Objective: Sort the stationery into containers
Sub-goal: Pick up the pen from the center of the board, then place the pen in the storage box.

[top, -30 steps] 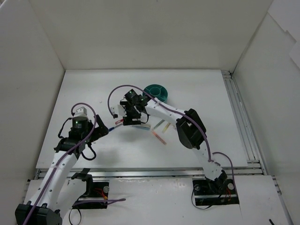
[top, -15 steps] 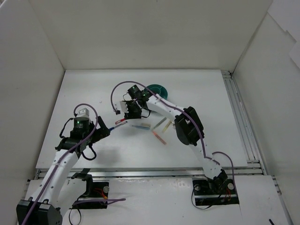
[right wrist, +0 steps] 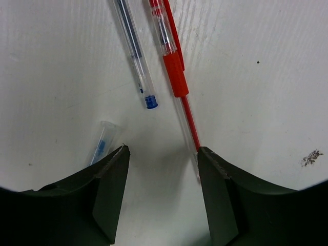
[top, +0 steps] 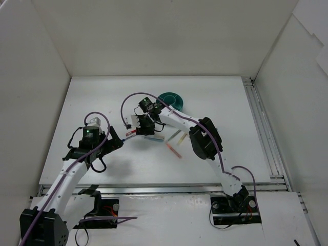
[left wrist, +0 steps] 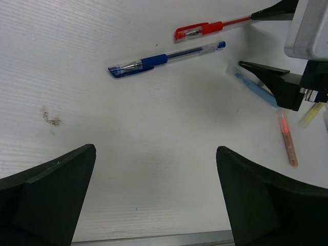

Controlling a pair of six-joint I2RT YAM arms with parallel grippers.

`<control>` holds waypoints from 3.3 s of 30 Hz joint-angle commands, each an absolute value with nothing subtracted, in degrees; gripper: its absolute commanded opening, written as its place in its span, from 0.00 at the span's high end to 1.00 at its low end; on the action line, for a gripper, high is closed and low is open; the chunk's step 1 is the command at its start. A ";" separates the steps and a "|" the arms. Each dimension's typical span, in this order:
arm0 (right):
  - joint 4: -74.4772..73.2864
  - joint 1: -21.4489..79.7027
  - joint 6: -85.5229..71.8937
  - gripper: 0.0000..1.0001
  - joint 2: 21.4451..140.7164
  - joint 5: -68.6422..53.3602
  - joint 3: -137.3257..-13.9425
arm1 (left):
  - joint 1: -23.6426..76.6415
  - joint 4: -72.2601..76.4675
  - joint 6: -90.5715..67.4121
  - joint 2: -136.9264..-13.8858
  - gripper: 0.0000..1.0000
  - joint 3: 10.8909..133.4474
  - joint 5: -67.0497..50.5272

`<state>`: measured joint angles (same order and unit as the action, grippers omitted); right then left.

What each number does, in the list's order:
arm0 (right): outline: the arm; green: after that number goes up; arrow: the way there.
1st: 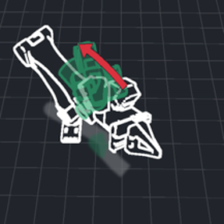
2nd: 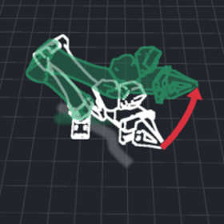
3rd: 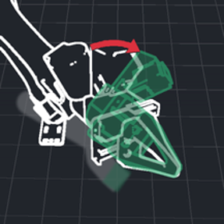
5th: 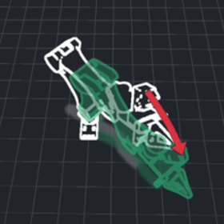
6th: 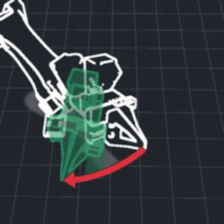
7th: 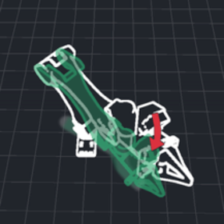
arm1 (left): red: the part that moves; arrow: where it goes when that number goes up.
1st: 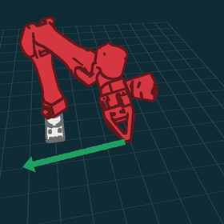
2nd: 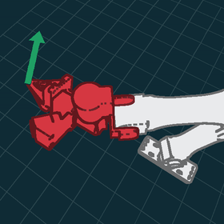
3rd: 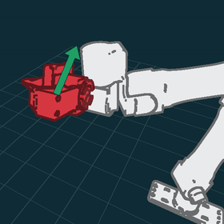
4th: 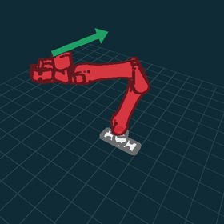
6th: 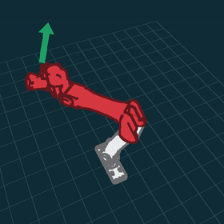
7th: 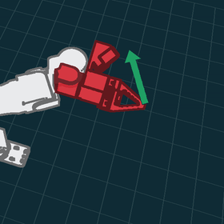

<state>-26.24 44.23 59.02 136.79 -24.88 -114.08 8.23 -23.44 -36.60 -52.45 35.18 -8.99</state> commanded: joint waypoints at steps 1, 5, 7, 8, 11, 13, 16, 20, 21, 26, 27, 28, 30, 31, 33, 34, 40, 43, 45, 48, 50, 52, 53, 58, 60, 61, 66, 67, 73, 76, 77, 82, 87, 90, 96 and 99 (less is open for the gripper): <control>-26.46 45.17 59.76 0.47 134.46 -25.40 -114.87 | 7.91 -20.48 -36.48 -51.42 0.00 36.21 -10.11; -25.58 44.83 57.75 0.48 137.10 -26.54 -118.21 | 7.91 -21.79 -35.95 -49.57 0.00 35.77 -9.23; -25.40 44.65 57.74 0.50 138.16 -26.54 -119.09 | 7.91 -22.76 -35.77 -48.08 0.00 35.42 -8.79; -25.23 44.47 57.74 0.51 138.43 -26.63 -119.35 | 7.91 -22.94 -35.68 -47.55 0.00 35.42 -8.70; -25.05 43.68 56.70 0.52 139.74 -26.72 -120.93 | 7.91 -23.20 -35.60 -46.06 0.00 35.24 -8.26; -25.05 43.25 56.25 0.56 140.18 -27.50 -122.07 | 7.91 -22.77 -35.33 -45.70 0.00 35.24 -8.35; -25.22 42.72 56.16 0.65 140.89 -28.03 -123.13 | 7.91 -22.06 -34.81 -46.58 0.00 35.85 -8.61; -26.36 42.54 58.18 0.93 140.54 -29.18 -122.78 | 7.91 -21.54 -34.28 -49.21 0.00 37.35 -8.61; -26.98 42.45 58.79 0.97 140.45 -29.53 -122.78 | 7.91 -21.53 -34.02 -50.35 0.00 37.70 -8.61; -29.70 42.19 61.17 1.00 140.36 -29.53 -122.70 | 7.91 -20.39 -33.05 -52.99 0.00 39.02 -9.05; -30.06 42.36 61.35 1.00 140.27 -29.53 -122.61 | 7.91 -20.30 -32.96 -53.43 0.00 39.20 -9.40; -30.58 42.36 61.78 1.00 140.19 -29.53 -122.43 | 7.91 -20.30 -32.78 -53.61 0.00 39.11 -9.40; -30.50 42.28 61.87 1.00 139.92 -29.36 -122.34 | 7.91 -19.95 -32.78 -53.79 0.00 39.02 -9.49; -30.32 42.28 61.61 1.00 139.83 -29.70 -122.60 | 7.91 -19.86 -32.78 -53.79 0.00 38.94 -9.58; -29.63 41.92 58.99 1.00 139.22 -31.45 -124.09 | 7.91 -19.95 -32.96 -53.70 0.00 38.94 -9.58; -29.10 41.58 58.10 1.00 138.87 -32.16 -124.71 | 7.91 -19.95 -33.05 -53.61 0.00 38.85 -9.58; -22.70 40.61 50.20 1.00 135.01 -36.47 -126.48 | 7.91 -19.95 -33.57 -51.60 0.00 38.41 -9.84; -18.29 40.61 48.35 1.00 132.11 -37.27 -123.50 | 7.91 -20.21 -33.66 -50.28 0.00 37.97 -9.93; -13.22 40.52 44.68 1.00 130.00 -35.87 -120.52 | 7.91 -20.48 -33.75 -49.31 0.00 37.79 -9.84; 2.27 38.86 34.34 1.00 126.05 -32.97 -112.90 | 7.91 -20.65 -33.75 -48.08 0.00 37.53 -9.93; 13.65 37.71 27.28 1.00 121.76 -31.91 -106.64 | 7.91 -20.66 -33.75 -47.20 0.00 37.36 -9.93; 28.26 34.73 17.08 1.00 119.45 -30.76 -99.25 | 7.91 -20.65 -33.75 -46.50 0.00 37.35 -9.84; 30.48 33.67 14.44 1.00 117.88 -31.02 -97.66 | 7.91 -20.74 -33.75 -46.41 0.00 37.35 -9.84; 38.05 30.06 4.66 1.00 116.98 -24.61 -96.24 | 7.91 -20.21 -33.75 -46.67 0.00 37.44 -10.02; 39.54 28.92 2.47 1.00 117.07 -22.68 -95.19 | 7.91 -19.95 -33.92 -46.85 0.00 37.44 -10.02; 39.81 28.57 2.20 1.00 116.72 -22.07 -94.66 | 7.91 -19.95 -34.01 -46.85 0.00 37.35 -10.11; 41.75 28.56 1.14 1.00 115.75 -18.63 -90.53 | 7.91 -19.25 -33.93 -47.55 0.00 37.35 -10.11; 42.27 28.56 0.97 1.00 115.75 -18.46 -90.01 | 7.91 -19.07 -33.93 -47.72 0.00 37.35 -10.19; 44.30 28.74 -1.67 1.00 116.28 -17.84 -88.16 | 7.91 -18.72 -33.84 -48.69 0.00 37.35 -10.46; 45.26 29.09 -1.85 1.00 115.84 -15.91 -86.23 | 7.91 -18.63 -34.01 -48.34 0.00 36.83 -10.46; 45.96 28.92 -2.02 1.00 115.67 -15.21 -85.52 | 7.91 -18.55 -34.01 -48.25 0.00 36.65 -10.46; 47.11 30.32 -0.62 1.00 114.00 -12.75 -81.31 | 7.91 -18.28 -33.84 -48.08 0.00 36.47 -10.20; 47.64 31.99 3.69 1.00 113.90 -7.47 -79.54 | 7.91 -17.84 -33.92 -48.60 0.00 36.12 -10.72; 48.08 32.17 3.34 1.00 114.34 -6.33 -78.75 | 7.91 -18.02 -33.93 -48.26 0.00 35.86 -10.63; 49.57 33.05 2.38 1.00 114.43 -2.99 -75.59 | 7.91 -18.45 -34.01 -47.37 0.00 35.60 -10.11; 50.27 33.57 0.88 1.00 114.00 -0.27 -73.39 | 7.91 -18.54 -34.01 -47.37 0.00 35.59 -9.84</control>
